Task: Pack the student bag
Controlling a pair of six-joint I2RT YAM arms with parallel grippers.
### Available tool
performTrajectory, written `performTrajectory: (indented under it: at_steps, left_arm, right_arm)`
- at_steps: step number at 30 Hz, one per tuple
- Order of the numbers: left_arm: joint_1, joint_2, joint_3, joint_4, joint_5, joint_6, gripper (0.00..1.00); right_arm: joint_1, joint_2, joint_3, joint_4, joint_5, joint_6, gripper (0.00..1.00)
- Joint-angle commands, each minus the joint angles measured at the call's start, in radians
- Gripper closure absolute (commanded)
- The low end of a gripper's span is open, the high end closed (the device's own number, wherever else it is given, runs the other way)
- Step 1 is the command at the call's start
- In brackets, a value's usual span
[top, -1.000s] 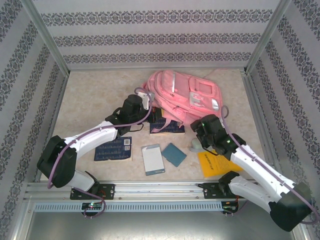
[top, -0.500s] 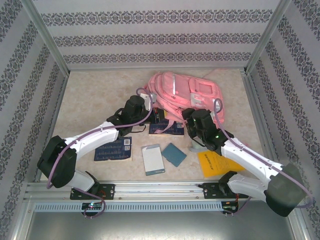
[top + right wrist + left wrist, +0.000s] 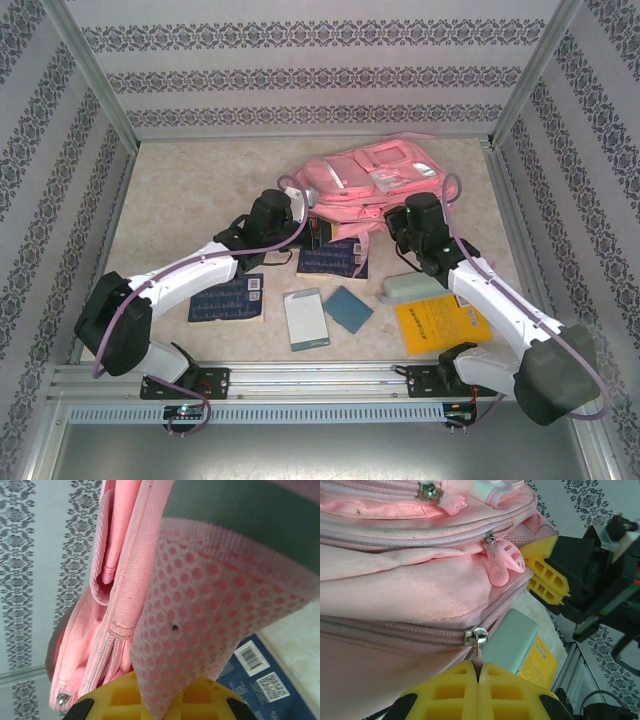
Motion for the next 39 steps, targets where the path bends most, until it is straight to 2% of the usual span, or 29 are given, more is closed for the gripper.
performTrajectory:
  at_steps: [1,8,13,16,19,23,27,32,39]
  left_arm:
    - [0.038,-0.032,0.02,-0.019,0.05,0.029,1.0]
    - [0.08,-0.007,-0.008,-0.028,0.115,0.006,1.0]
    - [0.064,0.015,0.023,-0.088,0.119,0.032,1.0]
    - [0.017,0.009,0.094,-0.204,0.019,0.116,0.75]
    - [-0.029,0.012,0.164,-0.303,-0.074,0.22,0.58]
    - [-0.046,0.057,0.231,-0.376,-0.111,0.29,0.5]
    - [-0.051,0.111,0.268,-0.398,-0.1,0.331,0.49]
    - [-0.054,0.172,0.321,-0.481,-0.15,0.403,0.49]
    - [-0.054,0.194,0.329,-0.487,-0.168,0.434,0.49]
  right_arm:
    - [-0.073,0.005,0.026,-0.018,-0.002,-0.073,1.0]
    - [-0.172,0.043,0.069,-0.031,-0.102,-0.126,1.0]
    - [-0.172,0.064,0.102,-0.042,-0.144,-0.148,1.0]
    - [-0.159,0.062,0.106,-0.044,-0.146,-0.158,1.0]
    - [-0.148,0.062,0.11,-0.046,-0.15,-0.161,1.0]
    - [-0.136,0.059,0.115,-0.053,-0.148,-0.165,1.0]
    - [-0.132,0.053,0.123,-0.068,-0.146,-0.166,1.0]
    - [-0.128,0.05,0.134,-0.082,-0.148,-0.175,1.0]
    - [-0.127,0.053,0.132,-0.083,-0.157,-0.174,1.0]
